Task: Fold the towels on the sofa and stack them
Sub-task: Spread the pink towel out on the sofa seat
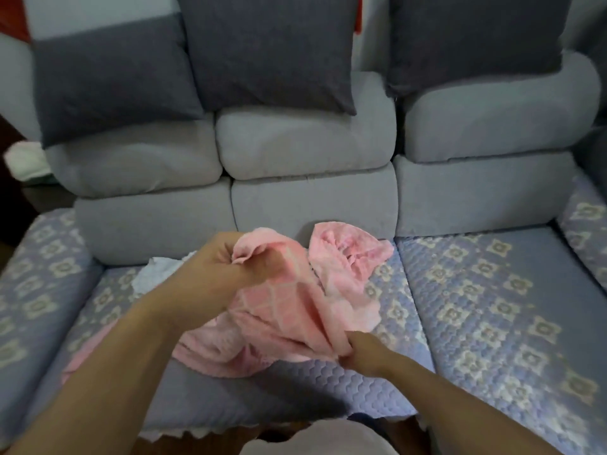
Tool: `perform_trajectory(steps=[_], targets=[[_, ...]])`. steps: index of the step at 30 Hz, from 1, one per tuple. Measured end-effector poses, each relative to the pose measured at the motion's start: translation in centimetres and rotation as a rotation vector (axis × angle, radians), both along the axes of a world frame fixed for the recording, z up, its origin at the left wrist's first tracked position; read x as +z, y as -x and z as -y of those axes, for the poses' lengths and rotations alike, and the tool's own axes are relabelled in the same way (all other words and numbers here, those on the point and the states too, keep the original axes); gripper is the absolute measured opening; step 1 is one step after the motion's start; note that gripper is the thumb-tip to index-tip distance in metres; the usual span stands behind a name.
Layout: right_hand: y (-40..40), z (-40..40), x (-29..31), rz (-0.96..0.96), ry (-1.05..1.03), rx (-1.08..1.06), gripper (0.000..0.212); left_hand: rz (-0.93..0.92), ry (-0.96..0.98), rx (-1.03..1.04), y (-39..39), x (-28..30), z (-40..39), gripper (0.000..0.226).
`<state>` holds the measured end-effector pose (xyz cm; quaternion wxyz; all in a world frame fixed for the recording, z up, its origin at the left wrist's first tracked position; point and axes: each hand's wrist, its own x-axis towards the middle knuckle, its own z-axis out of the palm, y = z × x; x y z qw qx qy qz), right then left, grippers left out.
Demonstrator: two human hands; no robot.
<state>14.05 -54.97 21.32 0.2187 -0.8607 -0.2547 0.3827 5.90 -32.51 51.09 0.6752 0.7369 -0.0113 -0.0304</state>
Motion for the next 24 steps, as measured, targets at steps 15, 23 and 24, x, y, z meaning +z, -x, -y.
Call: perform_trajectory(steps=[15, 23, 24], targets=[[-17.3, 9.5, 30.9, 0.588, -1.038, -1.618, 0.029, 0.032, -1.605, 0.076, -7.5, 0.6, -10.6, 0.023], [-2.9, 9.6, 42.8, 1.627, -0.129, -0.161, 0.064, 0.357, -0.946, 0.622, -16.4, 14.5, -8.7, 0.038], [-1.9, 10.7, 40.3, 1.500, 0.109, -0.031, 0.075, 0.361, -1.008, 0.574, -16.4, 15.0, -8.3, 0.031]])
